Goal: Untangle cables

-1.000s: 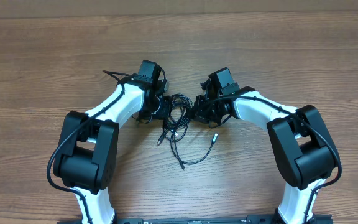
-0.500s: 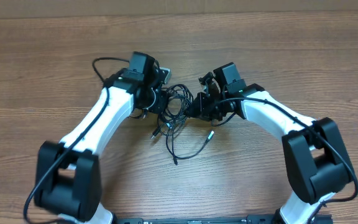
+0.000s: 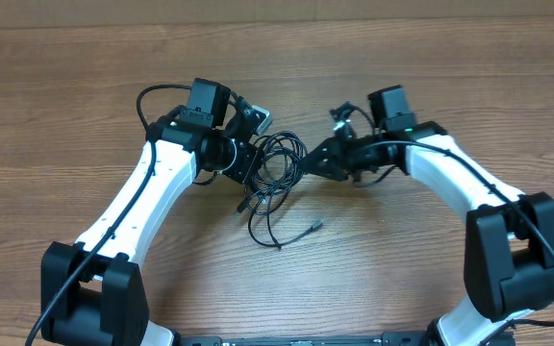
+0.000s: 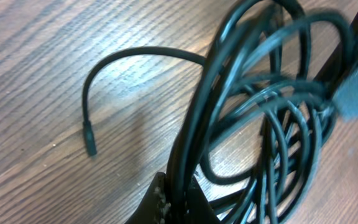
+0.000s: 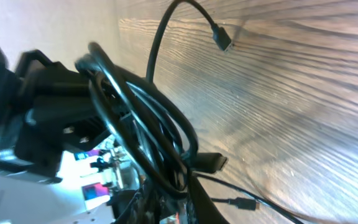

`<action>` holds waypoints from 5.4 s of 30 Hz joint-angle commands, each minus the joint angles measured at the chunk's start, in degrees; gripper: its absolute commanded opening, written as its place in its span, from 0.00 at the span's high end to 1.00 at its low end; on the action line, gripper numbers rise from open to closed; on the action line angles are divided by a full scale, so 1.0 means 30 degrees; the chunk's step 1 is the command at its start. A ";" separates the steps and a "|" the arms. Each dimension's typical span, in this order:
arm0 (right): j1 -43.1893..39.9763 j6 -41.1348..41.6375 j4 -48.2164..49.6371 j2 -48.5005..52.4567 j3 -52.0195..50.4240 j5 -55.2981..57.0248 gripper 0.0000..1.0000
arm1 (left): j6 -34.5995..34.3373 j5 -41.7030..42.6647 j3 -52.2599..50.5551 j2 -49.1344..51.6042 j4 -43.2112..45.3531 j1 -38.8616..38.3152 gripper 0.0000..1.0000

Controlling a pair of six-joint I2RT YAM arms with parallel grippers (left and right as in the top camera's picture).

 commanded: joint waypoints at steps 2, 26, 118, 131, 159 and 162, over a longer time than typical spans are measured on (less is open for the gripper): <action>-0.0678 -0.2776 -0.1370 -0.0801 -0.0029 -0.1115 0.76 | 0.1617 0.1756 0.0095 -0.0211 -0.0182 -0.0131 0.96; 0.1581 -0.1064 -0.2441 -0.0801 -0.0051 0.3876 0.91 | 0.3898 0.4073 0.0095 -0.0175 -0.0743 -0.0131 0.96; 0.2390 -0.4080 -0.6717 -0.1530 0.0058 -0.3045 0.74 | 0.5982 0.5646 -0.0867 -0.0146 0.0867 -0.0131 0.96; 0.2586 0.0998 -0.3257 -0.1530 0.0058 -0.1851 0.73 | 0.5544 0.6543 -0.0867 -0.0138 0.1071 -0.0131 0.96; 0.4473 0.6237 -0.0393 -0.1530 0.0058 0.1297 0.74 | 0.4335 0.4408 -0.0867 -0.0138 0.1333 -0.0131 0.96; 0.4597 0.7949 -0.0342 -0.1530 0.0058 0.1282 0.62 | 0.4335 0.4393 -0.0867 -0.0138 0.1333 -0.0131 0.96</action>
